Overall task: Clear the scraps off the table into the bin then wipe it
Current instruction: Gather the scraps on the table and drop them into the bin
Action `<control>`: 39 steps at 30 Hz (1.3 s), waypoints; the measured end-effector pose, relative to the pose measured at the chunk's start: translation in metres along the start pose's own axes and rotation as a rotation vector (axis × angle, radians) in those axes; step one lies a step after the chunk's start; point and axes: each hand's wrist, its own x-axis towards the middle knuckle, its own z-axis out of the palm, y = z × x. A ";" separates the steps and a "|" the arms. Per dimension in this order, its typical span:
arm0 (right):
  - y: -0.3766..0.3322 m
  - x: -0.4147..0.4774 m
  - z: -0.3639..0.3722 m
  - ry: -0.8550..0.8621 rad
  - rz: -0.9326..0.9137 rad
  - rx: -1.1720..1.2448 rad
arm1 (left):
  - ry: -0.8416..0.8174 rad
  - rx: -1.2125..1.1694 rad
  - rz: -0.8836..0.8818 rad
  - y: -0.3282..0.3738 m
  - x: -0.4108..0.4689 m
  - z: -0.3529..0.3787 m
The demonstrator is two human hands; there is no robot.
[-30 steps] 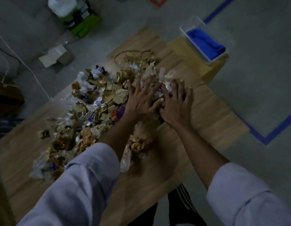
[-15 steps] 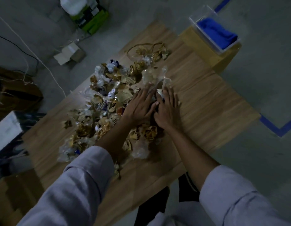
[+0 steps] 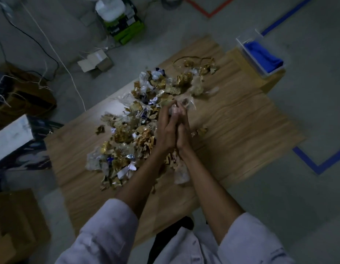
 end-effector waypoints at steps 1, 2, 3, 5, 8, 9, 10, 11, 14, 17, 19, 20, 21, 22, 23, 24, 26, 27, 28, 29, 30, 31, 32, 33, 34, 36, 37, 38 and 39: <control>-0.005 -0.009 0.008 -0.036 -0.016 0.002 | 0.027 -0.052 -0.016 0.006 -0.010 -0.011; -0.010 -0.021 0.016 -0.078 -0.031 0.007 | 0.057 -0.076 -0.023 0.010 -0.020 -0.023; -0.015 -0.031 0.026 -0.116 -0.046 -0.005 | 0.087 -0.069 -0.011 0.014 -0.032 -0.037; -0.018 -0.053 0.044 -0.142 -0.090 -0.054 | 0.131 0.020 0.059 0.012 -0.054 -0.065; 0.000 -0.076 0.058 -0.186 -0.120 -0.195 | 0.173 0.237 0.088 -0.015 -0.082 -0.103; 0.008 -0.078 0.060 -0.240 -0.105 -0.279 | 0.162 0.325 0.055 -0.028 -0.090 -0.114; 0.019 -0.079 0.060 -0.281 -0.105 -0.419 | 0.130 0.420 0.009 -0.040 -0.098 -0.123; 0.028 -0.078 0.058 -0.306 -0.101 -0.567 | 0.079 0.501 -0.030 -0.050 -0.106 -0.130; 0.038 -0.080 0.052 -0.267 -0.140 -0.719 | -0.017 0.577 -0.074 -0.065 -0.118 -0.143; 0.034 -0.079 0.045 -0.242 -0.168 -0.746 | -0.097 0.598 -0.050 -0.060 -0.115 -0.143; 0.031 -0.077 0.040 -0.242 -0.133 -0.738 | -0.163 0.622 -0.063 -0.056 -0.108 -0.141; 0.028 -0.076 0.037 -0.219 -0.122 -0.717 | -0.164 0.631 -0.064 -0.053 -0.102 -0.139; 0.024 -0.073 0.033 -0.190 -0.124 -0.698 | -0.148 0.633 -0.053 -0.050 -0.095 -0.137; 0.019 -0.068 0.029 -0.160 -0.140 -0.691 | -0.127 0.636 -0.030 -0.045 -0.087 -0.134; 0.013 -0.061 0.024 -0.135 -0.160 -0.695 | -0.113 0.643 -0.003 -0.040 -0.079 -0.130; 0.007 -0.053 0.019 -0.110 -0.173 -0.692 | -0.109 0.649 0.016 -0.035 -0.069 -0.125; -0.006 -0.031 0.007 -0.072 -0.177 -0.662 | -0.117 0.639 0.014 -0.027 -0.044 -0.111; -0.013 -0.017 0.001 -0.061 -0.187 -0.665 | -0.126 0.641 0.018 -0.024 -0.030 -0.104; -0.017 0.001 -0.006 -0.051 -0.204 -0.694 | -0.142 0.648 0.026 -0.021 -0.014 -0.095; -0.021 0.021 -0.013 -0.043 -0.229 -0.742 | -0.165 0.654 0.030 -0.019 0.003 -0.086; -0.023 0.044 -0.020 -0.028 -0.256 -0.797 | -0.189 0.667 0.034 -0.017 0.021 -0.076; -0.025 0.068 -0.028 -0.005 -0.290 -0.860 | -0.204 0.697 0.046 -0.016 0.040 -0.065; -0.026 0.092 -0.036 0.025 -0.324 -0.922 | -0.209 0.741 0.062 -0.015 0.061 -0.055; -0.026 0.117 -0.043 0.063 -0.346 -0.976 | -0.206 0.788 0.074 -0.015 0.083 -0.046; -0.026 0.141 -0.050 0.107 -0.357 -1.021 | -0.200 0.827 0.072 -0.017 0.106 -0.036; -0.024 0.184 -0.060 0.157 -0.319 -1.076 | -0.175 0.878 0.038 -0.024 0.151 -0.020; -0.022 0.203 -0.063 0.155 -0.277 -1.088 | -0.156 0.899 0.021 -0.030 0.172 -0.014; -0.017 0.222 -0.064 0.149 -0.249 -1.096 | -0.135 0.922 0.005 -0.037 0.190 -0.010; -0.012 0.238 -0.064 0.147 -0.238 -1.104 | -0.119 0.941 -0.012 -0.045 0.206 -0.007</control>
